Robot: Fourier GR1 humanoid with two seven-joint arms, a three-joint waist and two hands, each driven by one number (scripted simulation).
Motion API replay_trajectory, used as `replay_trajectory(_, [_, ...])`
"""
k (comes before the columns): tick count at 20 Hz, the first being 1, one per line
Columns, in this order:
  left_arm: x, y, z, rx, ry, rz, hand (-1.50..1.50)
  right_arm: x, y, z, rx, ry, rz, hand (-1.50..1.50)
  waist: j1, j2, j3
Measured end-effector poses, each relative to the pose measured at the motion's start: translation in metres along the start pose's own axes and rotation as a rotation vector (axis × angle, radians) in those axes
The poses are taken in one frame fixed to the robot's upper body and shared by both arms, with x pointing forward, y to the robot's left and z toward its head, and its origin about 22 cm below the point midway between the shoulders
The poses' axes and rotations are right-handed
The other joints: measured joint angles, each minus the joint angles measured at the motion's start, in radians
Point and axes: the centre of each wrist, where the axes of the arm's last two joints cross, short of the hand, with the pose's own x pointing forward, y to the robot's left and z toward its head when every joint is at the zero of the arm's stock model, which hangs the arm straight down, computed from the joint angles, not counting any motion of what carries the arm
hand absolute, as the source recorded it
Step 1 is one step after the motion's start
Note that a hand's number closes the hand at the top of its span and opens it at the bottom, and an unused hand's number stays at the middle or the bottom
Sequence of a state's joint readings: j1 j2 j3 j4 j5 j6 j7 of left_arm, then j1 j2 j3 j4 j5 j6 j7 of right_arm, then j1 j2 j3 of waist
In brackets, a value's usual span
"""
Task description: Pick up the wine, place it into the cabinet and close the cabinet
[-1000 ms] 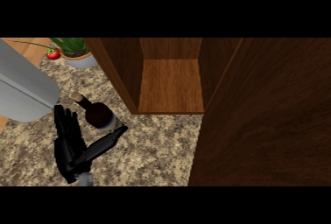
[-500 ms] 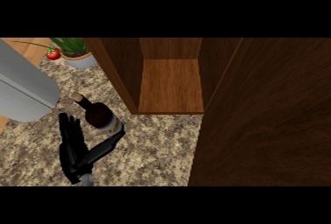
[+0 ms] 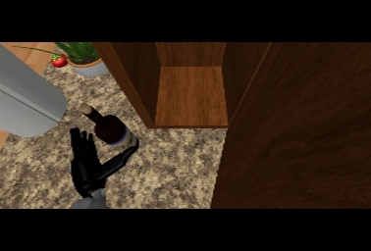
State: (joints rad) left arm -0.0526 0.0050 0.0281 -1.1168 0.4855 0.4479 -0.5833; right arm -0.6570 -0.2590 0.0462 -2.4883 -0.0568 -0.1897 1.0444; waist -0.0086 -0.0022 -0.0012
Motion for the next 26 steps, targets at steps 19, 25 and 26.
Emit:
replay_trajectory(19, [-0.026, -0.019, -0.023, -0.120, -0.048, 0.032, 1.50, -0.004, -0.001, 0.001, -0.013, 0.026, -0.009, -1.50, -0.002, 0.000, 0.001])
replay_trajectory(25, [-0.028, -0.023, -0.028, -0.186, -0.166, -0.096, 1.50, -0.007, 0.000, 0.002, -0.008, 0.030, -0.011, -1.50, -0.003, 0.000, 0.001])
replay_trajectory(26, [-0.028, -0.024, -0.028, -0.190, -0.180, -0.102, 1.50, -0.008, -0.001, 0.003, -0.010, 0.035, -0.009, -1.50, -0.003, 0.000, 0.001])
